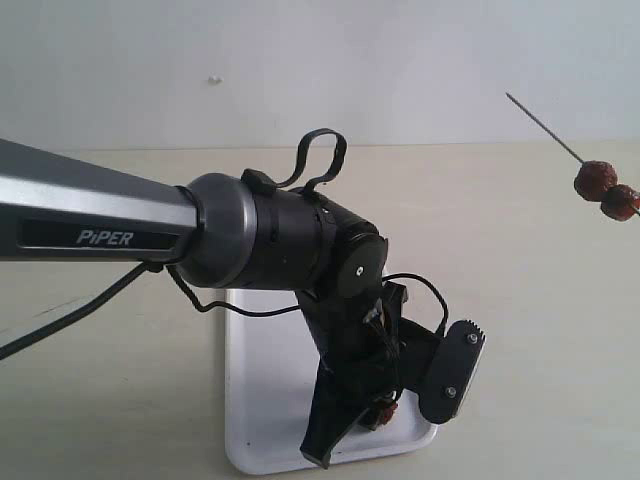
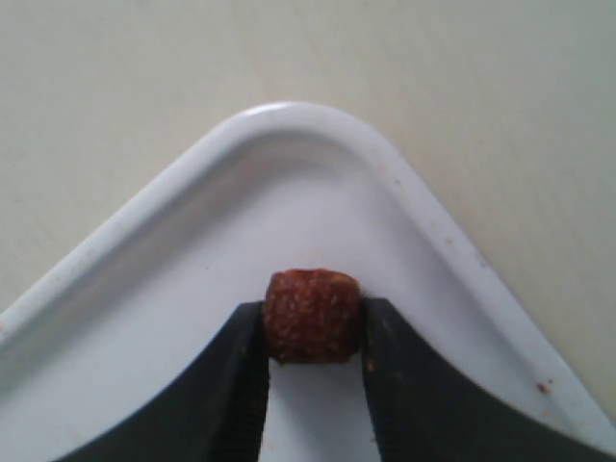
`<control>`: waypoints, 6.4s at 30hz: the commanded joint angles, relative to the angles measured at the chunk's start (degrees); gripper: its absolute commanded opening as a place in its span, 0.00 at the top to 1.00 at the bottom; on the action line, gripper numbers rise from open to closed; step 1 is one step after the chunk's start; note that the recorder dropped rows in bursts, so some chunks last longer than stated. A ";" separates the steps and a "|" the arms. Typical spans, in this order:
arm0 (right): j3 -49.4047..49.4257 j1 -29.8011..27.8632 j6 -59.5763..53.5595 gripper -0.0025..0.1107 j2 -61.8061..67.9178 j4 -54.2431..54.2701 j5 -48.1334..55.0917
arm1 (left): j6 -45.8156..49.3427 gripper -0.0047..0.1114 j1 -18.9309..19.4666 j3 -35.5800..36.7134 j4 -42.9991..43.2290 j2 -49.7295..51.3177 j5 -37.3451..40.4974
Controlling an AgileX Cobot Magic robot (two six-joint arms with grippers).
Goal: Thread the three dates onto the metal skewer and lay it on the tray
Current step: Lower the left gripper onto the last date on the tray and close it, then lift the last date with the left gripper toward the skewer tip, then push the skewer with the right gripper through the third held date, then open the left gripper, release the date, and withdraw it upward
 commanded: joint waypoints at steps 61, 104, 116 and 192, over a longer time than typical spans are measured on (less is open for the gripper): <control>-0.09 -0.18 -19.11 0.98 6.71 26.87 2.25 | 20.46 0.67 16.79 0.05 -9.60 -18.74 2.57; -0.21 -0.18 -23.09 0.98 15.09 29.33 -3.19 | 29.96 0.67 16.09 0.05 -21.42 -18.96 9.10; -0.60 -0.18 -25.61 0.98 18.40 30.52 -5.64 | 30.56 0.67 14.60 0.05 -21.17 -18.96 9.33; -4.90 -0.18 -25.21 0.98 18.96 29.61 -10.01 | 27.23 0.33 13.73 0.05 -30.46 -18.98 3.94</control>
